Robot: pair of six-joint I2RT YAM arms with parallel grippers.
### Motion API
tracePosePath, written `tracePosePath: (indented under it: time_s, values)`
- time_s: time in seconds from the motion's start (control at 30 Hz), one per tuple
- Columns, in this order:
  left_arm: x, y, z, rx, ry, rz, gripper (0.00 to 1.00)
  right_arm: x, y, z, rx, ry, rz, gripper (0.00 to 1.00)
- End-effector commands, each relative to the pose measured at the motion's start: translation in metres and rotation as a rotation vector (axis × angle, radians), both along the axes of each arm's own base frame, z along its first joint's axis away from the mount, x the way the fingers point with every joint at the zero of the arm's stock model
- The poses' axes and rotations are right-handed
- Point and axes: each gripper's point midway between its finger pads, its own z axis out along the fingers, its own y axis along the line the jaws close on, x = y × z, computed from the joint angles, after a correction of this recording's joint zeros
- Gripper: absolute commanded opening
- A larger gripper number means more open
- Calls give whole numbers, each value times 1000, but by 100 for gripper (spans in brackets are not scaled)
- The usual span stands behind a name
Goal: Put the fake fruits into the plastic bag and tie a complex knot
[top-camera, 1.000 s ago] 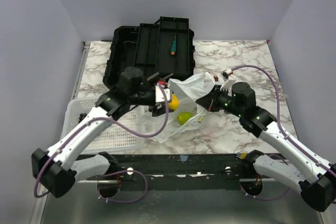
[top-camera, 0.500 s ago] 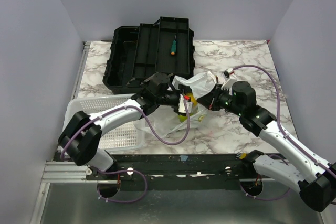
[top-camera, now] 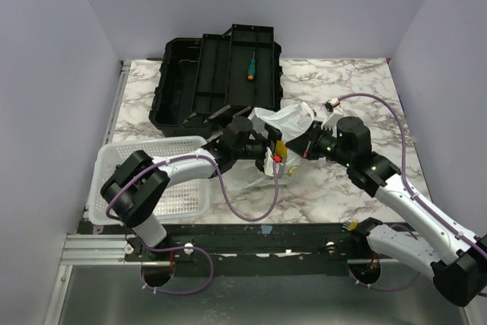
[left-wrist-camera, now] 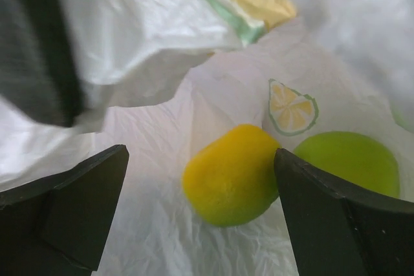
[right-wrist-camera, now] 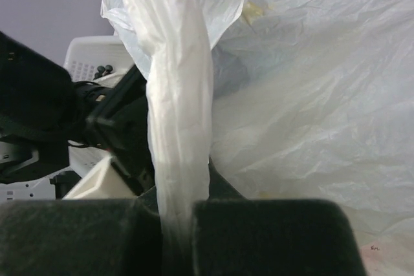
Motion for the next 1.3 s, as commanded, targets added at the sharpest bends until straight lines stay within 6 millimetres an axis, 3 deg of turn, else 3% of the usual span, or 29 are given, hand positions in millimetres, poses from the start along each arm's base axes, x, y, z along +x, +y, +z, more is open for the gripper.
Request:
tracePosePath:
  time_s: [0.0,0.17,0.37,0.47,0.53,0.63,0.7,0.8,0.97,1.07,1.27]
  values:
    - [-23,9,45,-49,24,-31,98,7,-6,3,-8,3,-41,1]
    - [-66,35,66,-21,178,-91,98,10,-14,-6,-44,13,-79,1]
    - [-119,81,72,79,422,-124,98,9,-14,-9,-47,12,-68,0]
    - [-110,101,102,36,588,1,98,8,-15,-11,-52,8,-69,1]
    - [-89,118,128,-41,705,142,93,7,-15,-12,-54,6,-66,1]
    - [-51,159,141,-140,857,434,89,6,-14,-13,-52,-1,-53,1]
    - [-33,195,134,-175,889,642,89,5,-15,-12,-56,-9,-49,1]
    - [-24,259,119,-221,940,903,89,3,-16,-16,-65,2,-45,1]
    - [-43,350,89,-217,967,1298,90,0,-14,-22,-64,24,-34,1]
    - [-62,385,65,-175,990,1472,94,0,-9,-23,-49,28,-14,1]
    - [-88,441,-1,19,1038,1744,98,0,-8,-23,-51,24,-1,1]
